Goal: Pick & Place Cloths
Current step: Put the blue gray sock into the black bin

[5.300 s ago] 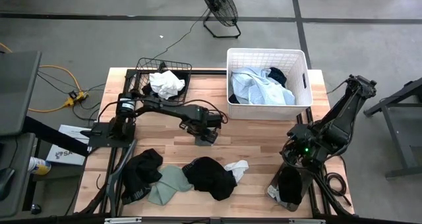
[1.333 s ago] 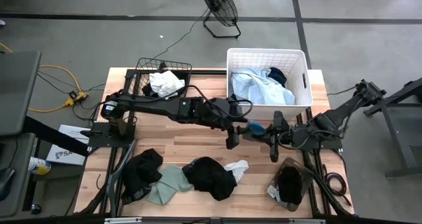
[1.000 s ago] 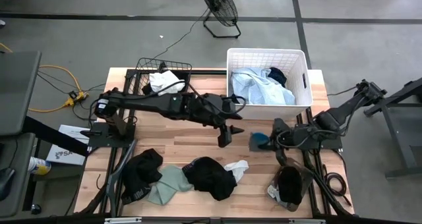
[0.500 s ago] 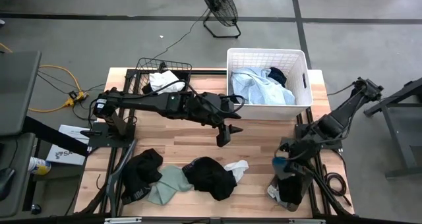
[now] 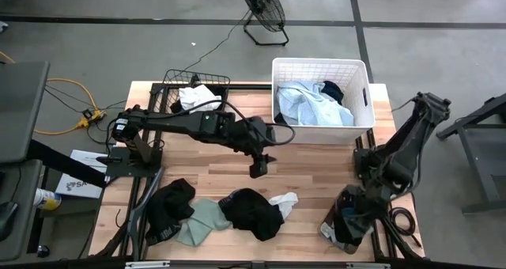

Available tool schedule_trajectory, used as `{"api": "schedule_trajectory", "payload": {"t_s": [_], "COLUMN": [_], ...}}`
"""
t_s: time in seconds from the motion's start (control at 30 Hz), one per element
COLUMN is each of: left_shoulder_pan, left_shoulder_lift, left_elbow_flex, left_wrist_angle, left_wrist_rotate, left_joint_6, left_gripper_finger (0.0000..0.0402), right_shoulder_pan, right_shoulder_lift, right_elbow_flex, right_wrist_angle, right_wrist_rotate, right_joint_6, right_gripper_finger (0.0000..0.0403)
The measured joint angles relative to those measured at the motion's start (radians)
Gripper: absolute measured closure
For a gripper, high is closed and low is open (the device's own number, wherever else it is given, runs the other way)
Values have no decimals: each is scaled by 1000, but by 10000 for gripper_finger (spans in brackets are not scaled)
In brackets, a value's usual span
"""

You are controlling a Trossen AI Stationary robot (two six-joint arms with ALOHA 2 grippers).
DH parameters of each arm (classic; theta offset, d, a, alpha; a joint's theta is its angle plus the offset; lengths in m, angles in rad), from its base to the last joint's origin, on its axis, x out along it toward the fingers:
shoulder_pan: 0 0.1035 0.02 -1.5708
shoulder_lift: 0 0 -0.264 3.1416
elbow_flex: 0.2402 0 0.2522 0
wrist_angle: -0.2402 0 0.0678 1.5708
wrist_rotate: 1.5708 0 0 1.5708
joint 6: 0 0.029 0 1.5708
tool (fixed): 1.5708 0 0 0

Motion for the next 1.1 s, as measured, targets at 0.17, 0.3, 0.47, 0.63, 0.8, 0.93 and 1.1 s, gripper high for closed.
{"api": "schedule_trajectory", "payload": {"t_s": [0.17, 0.3, 0.47, 0.63, 0.8, 0.93, 1.1], "left_shoulder_pan": [0, 0, 0, 0, 0, 0, 0], "left_shoulder_lift": [0, 0, 1, 1, 1, 2, 2], "left_elbow_flex": [0, 0, 0, 0, 0, 0, 0], "left_wrist_angle": [-42, -43, -51, -57, -70, -94, -107], "left_wrist_rotate": [-16, -17, -17, -17, -17, -17, -8], "left_joint_6": [28, 46, 49, 49, 49, 49, 49], "left_gripper_finger": [170, 170, 170, 170, 170, 170, 170], "right_shoulder_pan": [14, 12, 12, 12, 10, 9, 8], "right_shoulder_lift": [78, 139, 215, 300, 389, 440, 473], "right_elbow_flex": [0, 0, 0, 0, 0, 0, 0], "right_wrist_angle": [124, 179, 176, 135, 47, -29, -82], "right_wrist_rotate": [-26, -38, -75, -86, -93, -77, 17], "right_joint_6": [61, 92, 128, 136, 137, 127, 123], "right_gripper_finger": [398, 398, 398, 398, 398, 398, 398]}}
